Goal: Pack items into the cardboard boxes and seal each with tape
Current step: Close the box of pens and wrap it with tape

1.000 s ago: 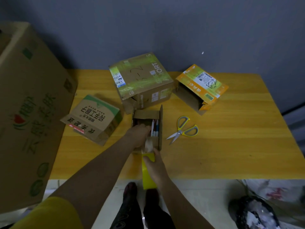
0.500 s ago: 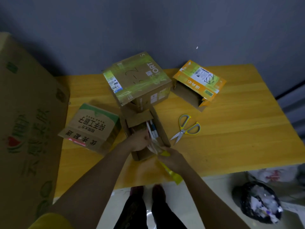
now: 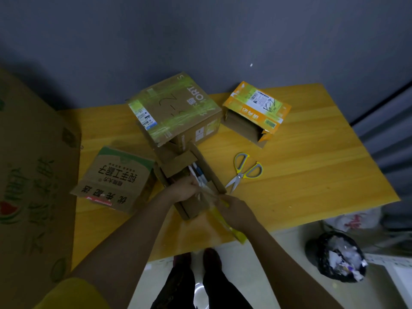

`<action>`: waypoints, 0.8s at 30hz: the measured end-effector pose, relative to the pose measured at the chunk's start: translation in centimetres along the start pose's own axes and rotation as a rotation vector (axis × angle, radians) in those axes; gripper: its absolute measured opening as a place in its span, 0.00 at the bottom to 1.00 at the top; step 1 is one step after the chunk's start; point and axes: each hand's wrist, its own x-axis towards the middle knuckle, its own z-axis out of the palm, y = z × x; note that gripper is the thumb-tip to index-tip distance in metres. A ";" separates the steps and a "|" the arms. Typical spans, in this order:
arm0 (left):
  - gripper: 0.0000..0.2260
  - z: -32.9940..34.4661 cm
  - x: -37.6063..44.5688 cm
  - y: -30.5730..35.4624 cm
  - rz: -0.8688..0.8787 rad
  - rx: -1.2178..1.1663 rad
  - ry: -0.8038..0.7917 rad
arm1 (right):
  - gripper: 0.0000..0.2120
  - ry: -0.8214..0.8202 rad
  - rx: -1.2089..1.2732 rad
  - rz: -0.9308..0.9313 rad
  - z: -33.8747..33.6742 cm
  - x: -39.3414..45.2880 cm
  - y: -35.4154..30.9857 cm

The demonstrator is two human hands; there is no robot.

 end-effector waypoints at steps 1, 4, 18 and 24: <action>0.15 0.0 0.0 -0.1 0.012 -0.005 -0.001 | 0.23 0.019 0.017 -0.008 0.4 -0.2 0.2; 0.17 0.0 -0.1 -0.5 0.040 -0.023 0.009 | 0.21 0.018 0.128 -0.004 1.8 -0.5 0.5; 0.15 -0.7 0.0 -1.7 0.091 -0.014 0.061 | 0.21 -0.057 0.259 -0.070 4.3 0.8 0.7; 0.13 -0.9 -0.2 -1.9 0.071 -0.008 0.045 | 0.21 -0.070 0.313 -0.072 4.2 1.3 1.0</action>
